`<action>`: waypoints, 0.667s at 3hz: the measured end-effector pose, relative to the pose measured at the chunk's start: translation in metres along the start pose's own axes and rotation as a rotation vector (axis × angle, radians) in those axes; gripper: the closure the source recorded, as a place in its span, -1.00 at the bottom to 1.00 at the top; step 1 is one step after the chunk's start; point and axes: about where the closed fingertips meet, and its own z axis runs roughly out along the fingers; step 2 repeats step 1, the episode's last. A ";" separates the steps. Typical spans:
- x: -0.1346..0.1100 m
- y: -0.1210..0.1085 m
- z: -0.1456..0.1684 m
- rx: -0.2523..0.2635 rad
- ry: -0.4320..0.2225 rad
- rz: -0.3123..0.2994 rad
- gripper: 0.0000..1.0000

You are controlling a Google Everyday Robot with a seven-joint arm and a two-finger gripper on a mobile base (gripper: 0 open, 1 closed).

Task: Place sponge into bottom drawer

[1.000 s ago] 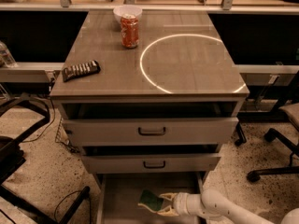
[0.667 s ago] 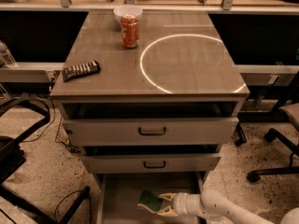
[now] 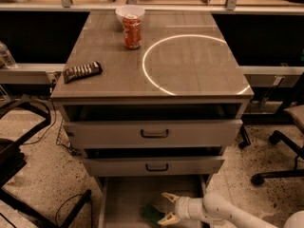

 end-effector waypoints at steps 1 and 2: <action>0.000 0.000 0.001 -0.001 -0.001 0.000 -1.00; 0.000 0.000 0.001 -0.001 -0.001 0.000 -1.00</action>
Offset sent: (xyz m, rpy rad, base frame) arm 0.0000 0.0000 0.0000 0.0000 0.0000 0.0000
